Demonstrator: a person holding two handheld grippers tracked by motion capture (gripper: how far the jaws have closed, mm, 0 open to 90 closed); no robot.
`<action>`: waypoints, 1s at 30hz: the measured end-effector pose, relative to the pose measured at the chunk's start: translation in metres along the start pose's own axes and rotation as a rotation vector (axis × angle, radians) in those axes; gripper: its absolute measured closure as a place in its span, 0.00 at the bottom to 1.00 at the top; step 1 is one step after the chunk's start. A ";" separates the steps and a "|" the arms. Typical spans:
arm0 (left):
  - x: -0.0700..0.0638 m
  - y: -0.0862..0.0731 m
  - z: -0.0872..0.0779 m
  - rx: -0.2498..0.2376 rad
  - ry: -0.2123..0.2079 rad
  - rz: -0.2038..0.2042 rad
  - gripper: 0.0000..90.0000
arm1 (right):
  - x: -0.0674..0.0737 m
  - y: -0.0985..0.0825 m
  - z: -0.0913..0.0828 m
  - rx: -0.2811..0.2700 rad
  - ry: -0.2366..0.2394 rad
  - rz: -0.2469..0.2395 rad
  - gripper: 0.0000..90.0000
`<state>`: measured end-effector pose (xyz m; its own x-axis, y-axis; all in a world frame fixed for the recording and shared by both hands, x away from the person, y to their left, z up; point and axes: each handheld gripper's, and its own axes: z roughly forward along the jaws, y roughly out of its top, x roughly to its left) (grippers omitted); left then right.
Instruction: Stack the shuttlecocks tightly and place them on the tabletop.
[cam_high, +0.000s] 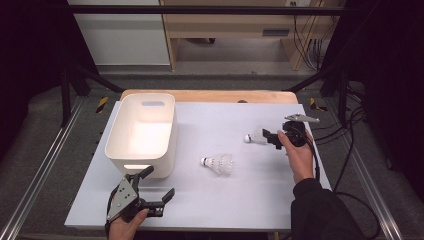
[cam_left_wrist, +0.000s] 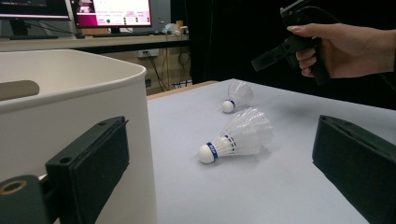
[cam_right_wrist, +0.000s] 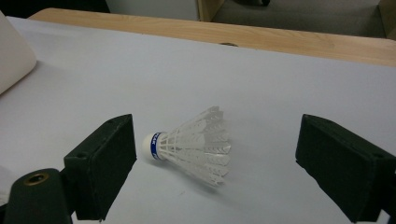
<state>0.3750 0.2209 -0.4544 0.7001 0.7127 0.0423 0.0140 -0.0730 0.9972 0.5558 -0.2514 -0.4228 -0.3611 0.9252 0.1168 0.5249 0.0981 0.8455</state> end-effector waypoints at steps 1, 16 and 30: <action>0.000 0.000 0.000 0.000 0.000 -0.001 0.04 | 0.000 0.000 0.001 -0.005 -0.002 0.003 0.14; 0.001 0.000 -0.001 -0.011 0.001 0.000 0.04 | -0.001 -0.003 0.006 0.017 0.016 0.016 0.14; 0.000 0.000 -0.002 -0.014 -0.001 0.006 0.04 | 0.001 -0.014 0.018 0.033 0.043 0.028 0.16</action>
<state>0.3736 0.2224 -0.4544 0.7012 0.7113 0.0487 -0.0002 -0.0681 0.9977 0.5615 -0.2450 -0.4440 -0.3780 0.9114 0.1628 0.5603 0.0852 0.8239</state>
